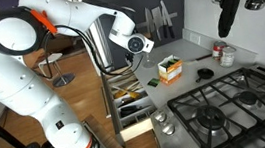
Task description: Put the brown lid on the transparent jar
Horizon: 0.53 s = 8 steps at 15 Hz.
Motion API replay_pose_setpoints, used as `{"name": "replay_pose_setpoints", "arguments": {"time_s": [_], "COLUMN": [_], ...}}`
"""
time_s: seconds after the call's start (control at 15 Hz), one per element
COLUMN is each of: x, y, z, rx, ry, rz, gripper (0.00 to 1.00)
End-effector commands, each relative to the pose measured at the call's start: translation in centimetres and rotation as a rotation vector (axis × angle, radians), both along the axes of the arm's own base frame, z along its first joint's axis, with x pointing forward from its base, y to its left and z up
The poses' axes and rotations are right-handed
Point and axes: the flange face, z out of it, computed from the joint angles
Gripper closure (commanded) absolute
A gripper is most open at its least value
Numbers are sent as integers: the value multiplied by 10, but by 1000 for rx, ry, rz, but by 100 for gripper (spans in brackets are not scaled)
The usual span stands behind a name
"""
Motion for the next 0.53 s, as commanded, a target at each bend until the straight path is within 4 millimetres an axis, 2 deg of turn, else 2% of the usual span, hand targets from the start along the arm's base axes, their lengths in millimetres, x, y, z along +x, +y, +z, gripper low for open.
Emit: {"name": "replay_pose_setpoints", "arguments": {"time_s": [0.0,0.47], "x": [7,16], "y": [9,17], "z": [5,12], "rx": [-40,-98], "ry": [40,58], "rz": [8,24], "gripper": [81,81]}}
